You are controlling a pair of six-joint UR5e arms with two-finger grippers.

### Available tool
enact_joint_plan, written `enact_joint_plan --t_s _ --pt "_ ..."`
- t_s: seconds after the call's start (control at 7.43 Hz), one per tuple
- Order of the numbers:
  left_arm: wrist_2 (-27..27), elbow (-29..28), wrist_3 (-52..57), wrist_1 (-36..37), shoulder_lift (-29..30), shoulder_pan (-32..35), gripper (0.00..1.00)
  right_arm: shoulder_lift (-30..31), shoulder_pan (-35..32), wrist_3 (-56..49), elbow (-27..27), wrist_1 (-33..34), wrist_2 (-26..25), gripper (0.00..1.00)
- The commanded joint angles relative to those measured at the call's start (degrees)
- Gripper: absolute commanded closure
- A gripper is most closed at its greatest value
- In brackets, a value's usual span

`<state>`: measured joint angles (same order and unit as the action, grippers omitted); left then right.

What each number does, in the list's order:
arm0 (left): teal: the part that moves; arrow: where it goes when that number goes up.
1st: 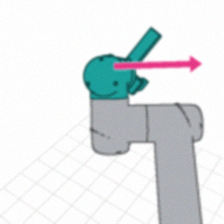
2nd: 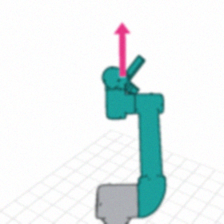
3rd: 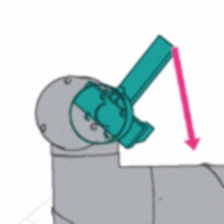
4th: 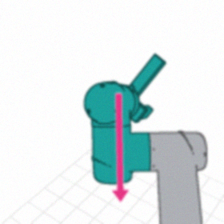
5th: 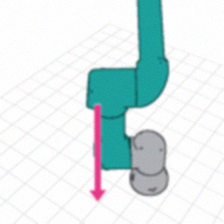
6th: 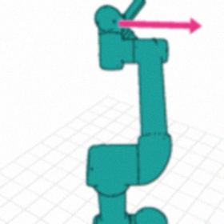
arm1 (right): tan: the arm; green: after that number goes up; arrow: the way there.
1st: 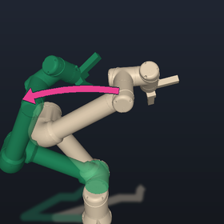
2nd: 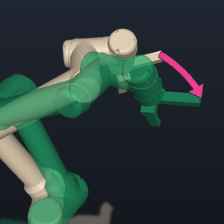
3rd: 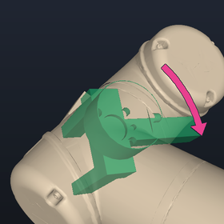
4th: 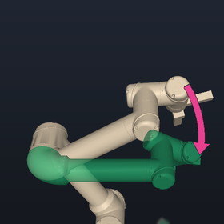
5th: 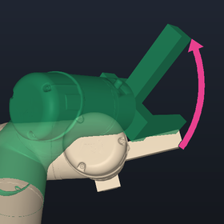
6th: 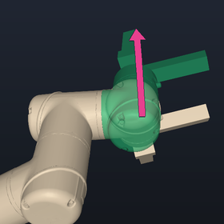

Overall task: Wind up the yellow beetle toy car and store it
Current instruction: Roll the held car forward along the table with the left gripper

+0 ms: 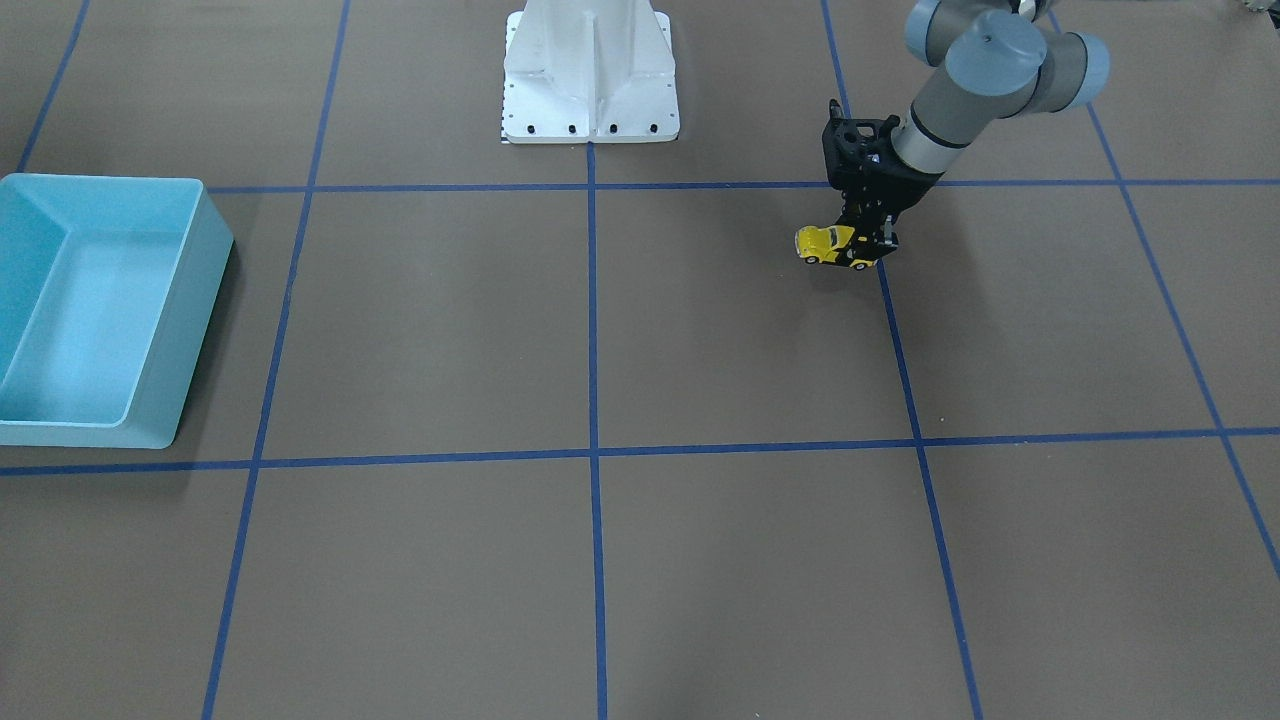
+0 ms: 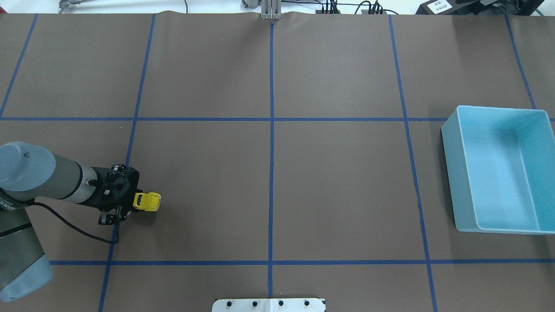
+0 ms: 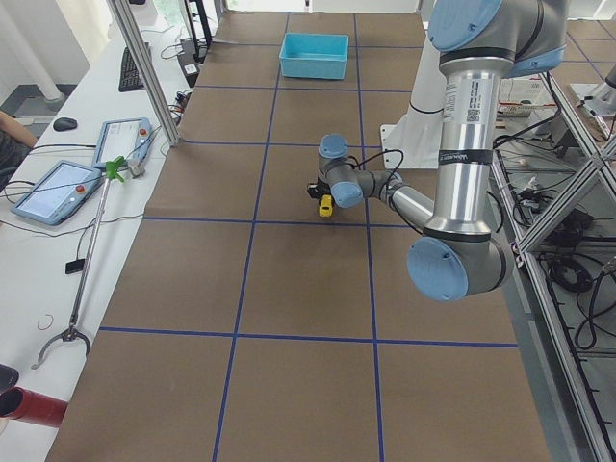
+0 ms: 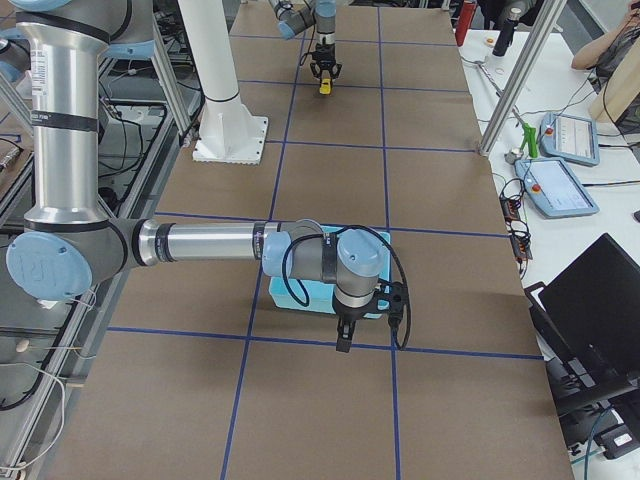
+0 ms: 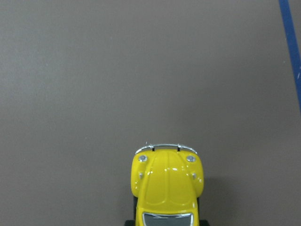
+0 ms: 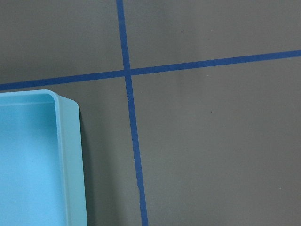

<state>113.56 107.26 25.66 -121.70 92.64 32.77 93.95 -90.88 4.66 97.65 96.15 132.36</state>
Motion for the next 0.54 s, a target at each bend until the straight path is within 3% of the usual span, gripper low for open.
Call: enact_joint_plan --t_s 0.0,0.4 --pt "-0.01 -2.75 1.85 -0.03 1.05 1.51 0.77 0.00 0.00 0.00 0.00 0.00 0.00 0.00" --pt "0.52 -2.84 1.59 -0.38 0.97 2.30 0.76 0.00 0.00 0.00 0.00 0.00 0.00 0.00"
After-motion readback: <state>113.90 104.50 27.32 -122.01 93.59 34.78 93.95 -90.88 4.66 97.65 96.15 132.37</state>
